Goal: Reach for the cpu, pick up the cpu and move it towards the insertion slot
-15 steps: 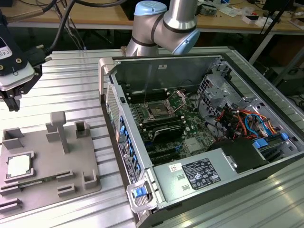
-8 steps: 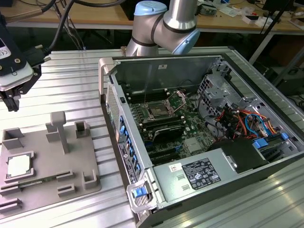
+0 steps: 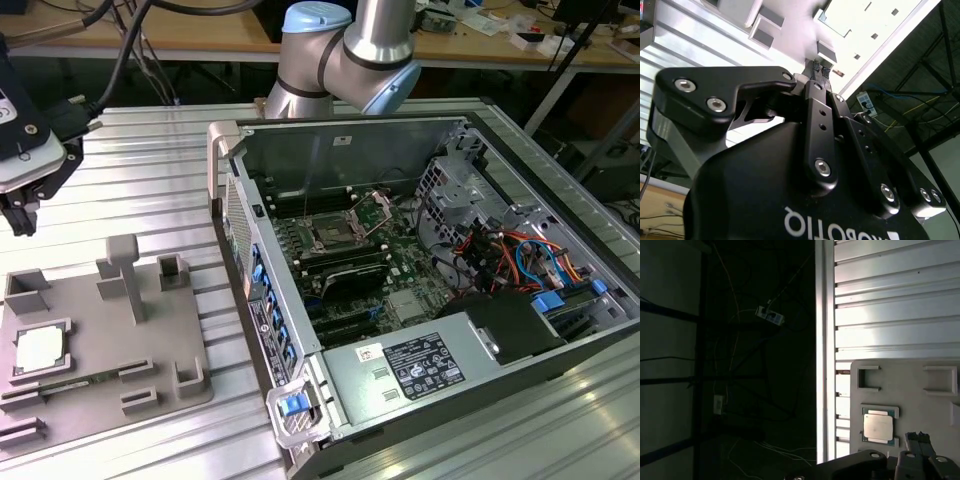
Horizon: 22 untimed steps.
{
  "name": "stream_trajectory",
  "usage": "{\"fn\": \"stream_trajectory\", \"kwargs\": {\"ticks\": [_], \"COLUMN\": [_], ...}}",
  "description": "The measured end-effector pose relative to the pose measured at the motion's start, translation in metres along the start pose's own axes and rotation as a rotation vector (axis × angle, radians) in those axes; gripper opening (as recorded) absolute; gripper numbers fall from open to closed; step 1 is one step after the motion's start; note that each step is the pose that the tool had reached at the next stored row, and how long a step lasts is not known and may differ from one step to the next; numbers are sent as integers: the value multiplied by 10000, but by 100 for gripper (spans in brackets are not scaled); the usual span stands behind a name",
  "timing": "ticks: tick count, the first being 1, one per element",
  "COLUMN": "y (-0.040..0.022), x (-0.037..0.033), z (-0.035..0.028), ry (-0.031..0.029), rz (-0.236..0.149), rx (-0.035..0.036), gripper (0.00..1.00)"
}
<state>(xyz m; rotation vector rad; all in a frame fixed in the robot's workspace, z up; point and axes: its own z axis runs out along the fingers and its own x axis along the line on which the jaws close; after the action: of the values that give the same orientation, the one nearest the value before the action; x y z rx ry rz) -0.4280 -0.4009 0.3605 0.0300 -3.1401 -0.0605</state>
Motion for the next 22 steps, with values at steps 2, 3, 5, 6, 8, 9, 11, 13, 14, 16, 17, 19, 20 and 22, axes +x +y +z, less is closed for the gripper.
{"fn": "stream_trajectory", "kwargs": {"ticks": [2,3,5,6,8,9,11,13,14,16,17,19,20,22], "y": [-3,-3,-7,-9,-10,-9,-8,-7,-7,-8,-8,-14,-20,-56], "x": [18,26,71,125,212,233,290,337,353,385,408,420,423,432], "z": [0,0,0,0,3,4,5,11,18,38,69,119,138,180], "ry": [0,0,0,1,-3,-3,-6,-8,-8,-8,-9,-8,-8,-5], "rz": [0,1,0,0,0,0,0,0,1,0,0,-2,-1,0], "rx": [0,-1,-1,0,-1,-1,0,1,2,5,6,6,6,7], "gripper": [11,11,11,11,11,11,11,17,24,36,42,55,55,55]}}
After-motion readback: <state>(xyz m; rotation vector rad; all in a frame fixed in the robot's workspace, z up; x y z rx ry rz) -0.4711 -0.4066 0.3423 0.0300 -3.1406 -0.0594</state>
